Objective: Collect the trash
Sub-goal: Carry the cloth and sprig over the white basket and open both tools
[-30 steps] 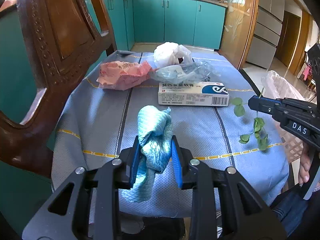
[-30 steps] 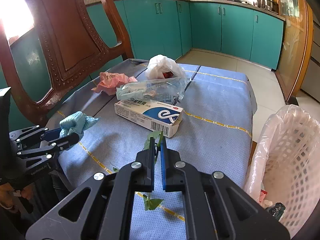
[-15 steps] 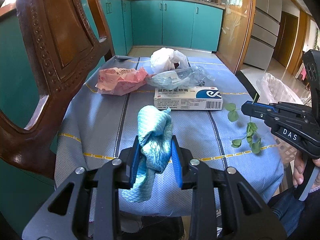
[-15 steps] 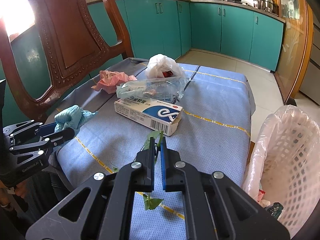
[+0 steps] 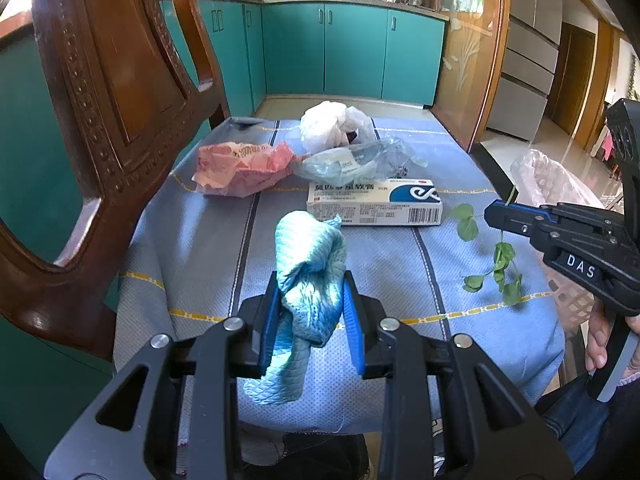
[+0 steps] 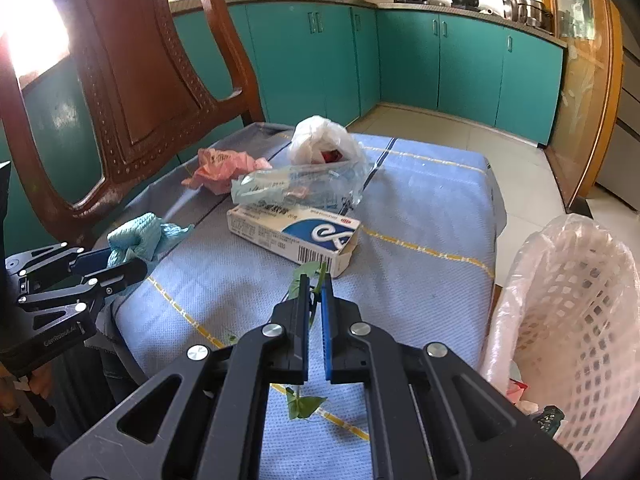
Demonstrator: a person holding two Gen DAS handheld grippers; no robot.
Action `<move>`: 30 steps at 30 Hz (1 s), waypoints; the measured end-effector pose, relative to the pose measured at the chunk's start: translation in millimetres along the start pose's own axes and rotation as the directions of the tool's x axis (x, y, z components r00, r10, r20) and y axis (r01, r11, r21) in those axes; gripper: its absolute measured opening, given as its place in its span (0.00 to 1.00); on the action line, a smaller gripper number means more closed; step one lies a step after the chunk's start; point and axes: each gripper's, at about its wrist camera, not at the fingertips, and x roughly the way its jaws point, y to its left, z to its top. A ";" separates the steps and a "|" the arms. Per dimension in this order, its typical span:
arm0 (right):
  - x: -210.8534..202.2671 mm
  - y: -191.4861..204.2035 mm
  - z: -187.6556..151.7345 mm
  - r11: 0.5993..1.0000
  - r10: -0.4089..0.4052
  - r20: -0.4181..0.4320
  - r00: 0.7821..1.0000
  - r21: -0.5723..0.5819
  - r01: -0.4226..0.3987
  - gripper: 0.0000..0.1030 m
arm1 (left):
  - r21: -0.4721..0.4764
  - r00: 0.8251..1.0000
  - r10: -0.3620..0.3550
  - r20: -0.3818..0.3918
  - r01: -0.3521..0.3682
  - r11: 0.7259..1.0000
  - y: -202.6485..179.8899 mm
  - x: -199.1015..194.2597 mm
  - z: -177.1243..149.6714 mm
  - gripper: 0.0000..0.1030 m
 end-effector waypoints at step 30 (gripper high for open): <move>-114.7 -107.6 -10.5 0.951 -0.195 0.247 0.949 0.284 0.121 0.06 | 0.088 0.980 -0.188 0.070 0.182 0.979 -61.1 -39.2 33.1 0.29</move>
